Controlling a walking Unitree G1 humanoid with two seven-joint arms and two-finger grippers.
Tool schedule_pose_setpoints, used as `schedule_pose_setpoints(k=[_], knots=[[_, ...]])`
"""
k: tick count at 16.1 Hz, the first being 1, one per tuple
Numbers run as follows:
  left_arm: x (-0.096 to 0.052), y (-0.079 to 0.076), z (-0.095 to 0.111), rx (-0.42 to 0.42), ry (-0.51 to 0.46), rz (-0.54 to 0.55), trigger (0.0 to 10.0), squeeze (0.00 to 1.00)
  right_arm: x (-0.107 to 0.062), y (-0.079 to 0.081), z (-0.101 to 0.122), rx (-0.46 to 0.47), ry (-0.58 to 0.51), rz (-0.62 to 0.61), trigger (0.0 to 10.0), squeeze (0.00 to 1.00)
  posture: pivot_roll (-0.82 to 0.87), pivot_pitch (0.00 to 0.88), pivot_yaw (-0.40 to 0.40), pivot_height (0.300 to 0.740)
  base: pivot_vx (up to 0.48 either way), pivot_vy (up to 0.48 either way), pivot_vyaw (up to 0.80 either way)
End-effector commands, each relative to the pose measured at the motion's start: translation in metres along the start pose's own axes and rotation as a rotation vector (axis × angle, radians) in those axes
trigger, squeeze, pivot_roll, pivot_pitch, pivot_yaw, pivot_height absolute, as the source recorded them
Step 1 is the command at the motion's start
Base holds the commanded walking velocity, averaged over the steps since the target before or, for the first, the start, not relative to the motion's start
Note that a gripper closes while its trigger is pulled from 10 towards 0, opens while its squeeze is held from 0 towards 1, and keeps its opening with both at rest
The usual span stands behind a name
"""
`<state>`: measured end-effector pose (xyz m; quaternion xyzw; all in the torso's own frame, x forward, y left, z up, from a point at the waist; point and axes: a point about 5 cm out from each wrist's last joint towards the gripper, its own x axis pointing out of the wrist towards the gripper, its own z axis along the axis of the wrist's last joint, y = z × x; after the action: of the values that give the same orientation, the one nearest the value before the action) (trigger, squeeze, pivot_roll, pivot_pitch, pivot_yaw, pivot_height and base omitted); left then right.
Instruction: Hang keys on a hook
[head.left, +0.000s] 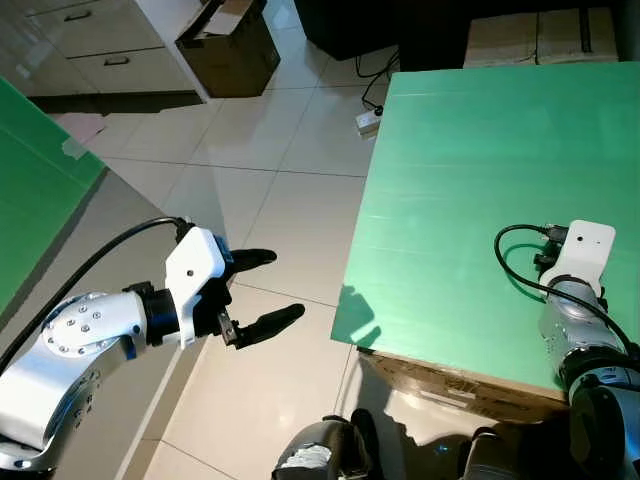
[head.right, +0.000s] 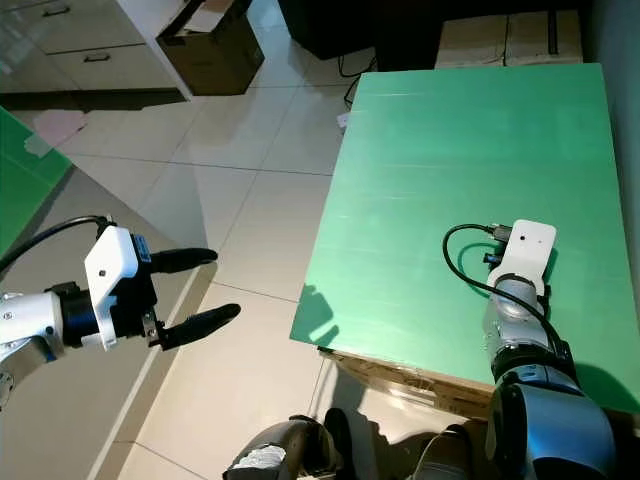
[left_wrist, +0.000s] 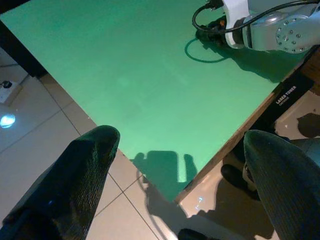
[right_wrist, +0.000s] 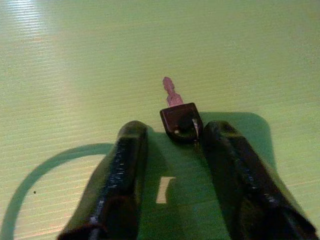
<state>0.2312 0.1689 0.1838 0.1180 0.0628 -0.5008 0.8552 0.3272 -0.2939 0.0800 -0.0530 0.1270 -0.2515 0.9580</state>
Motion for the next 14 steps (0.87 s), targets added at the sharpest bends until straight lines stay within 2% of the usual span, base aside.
schedule_pose_setpoints(k=[1, 14], knots=[[-0.0051, 0.0023, -0.0018, -0.003, 0.024, 0.005, 10.0, 0.0, -0.0061, 0.0045, -0.0182, 0.011, 0.064, 0.012, 0.0, 0.0, 0.2, 0.225, 0.363, 0.74, 0.0, 0.0, 0.0], [-0.0021, 0.0014, -0.0053, -0.013, 0.02, -0.012, 10.0, 0.0, -0.0049, -0.0003, -0.0166, 0.004, 0.058, 0.004, 0.0, 0.0, 0.18, 0.208, 0.355, 0.74, 0.0, 0.0, 0.0]])
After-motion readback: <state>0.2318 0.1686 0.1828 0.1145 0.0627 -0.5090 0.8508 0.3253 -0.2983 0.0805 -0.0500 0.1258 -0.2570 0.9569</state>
